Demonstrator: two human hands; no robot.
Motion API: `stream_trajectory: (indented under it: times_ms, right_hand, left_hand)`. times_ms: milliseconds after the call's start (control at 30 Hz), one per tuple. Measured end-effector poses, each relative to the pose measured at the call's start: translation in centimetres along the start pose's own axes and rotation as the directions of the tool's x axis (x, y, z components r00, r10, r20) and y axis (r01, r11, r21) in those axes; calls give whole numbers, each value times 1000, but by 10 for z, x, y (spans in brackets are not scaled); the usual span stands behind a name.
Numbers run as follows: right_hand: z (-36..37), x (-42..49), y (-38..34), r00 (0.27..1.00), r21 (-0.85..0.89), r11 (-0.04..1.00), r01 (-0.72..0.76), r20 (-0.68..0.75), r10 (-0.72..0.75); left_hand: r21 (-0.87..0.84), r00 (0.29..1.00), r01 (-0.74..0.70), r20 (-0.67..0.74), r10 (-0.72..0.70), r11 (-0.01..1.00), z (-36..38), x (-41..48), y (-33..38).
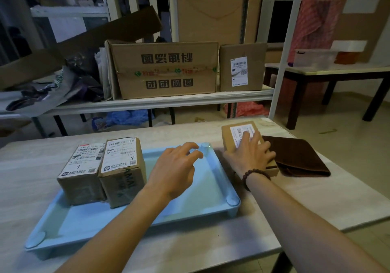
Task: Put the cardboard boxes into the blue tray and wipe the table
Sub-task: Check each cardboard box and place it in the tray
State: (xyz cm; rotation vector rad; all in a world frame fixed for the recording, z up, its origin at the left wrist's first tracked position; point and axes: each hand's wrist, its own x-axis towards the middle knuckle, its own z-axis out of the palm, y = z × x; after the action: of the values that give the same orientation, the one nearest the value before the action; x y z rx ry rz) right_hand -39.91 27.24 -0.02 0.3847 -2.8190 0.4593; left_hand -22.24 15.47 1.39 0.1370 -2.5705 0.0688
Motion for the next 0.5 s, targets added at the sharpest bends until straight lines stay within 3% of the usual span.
stream_trajectory:
  times_ms: [100, 167, 267, 367, 500]
  right_hand:
    - [-20, 1, -9, 986, 24, 996, 82, -149, -77]
    - [-36, -1, -21, 963, 143, 975, 168, -233, -132]
    - [-54, -16, -42, 908, 353, 867, 352, -352, -226]
    - [-62, -41, -67, 837, 457, 716, 528, -421, -349]
    - [-53, -55, -81, 739, 595, 468, 654, -368, -564]
  left_hand:
    - [-117, 997, 62, -31, -66, 991, -1, 1, 0]
    - [-332, 969, 226, -17, -245, 916, -5, 5, 3]
    - [-652, 868, 446, 149, -474, 613, -18, 18, 8]
    - [-879, 799, 429, 262, -541, 208, -36, 30, 2]
    - [-918, 713, 392, 263, -650, 59, -62, 27, -18]
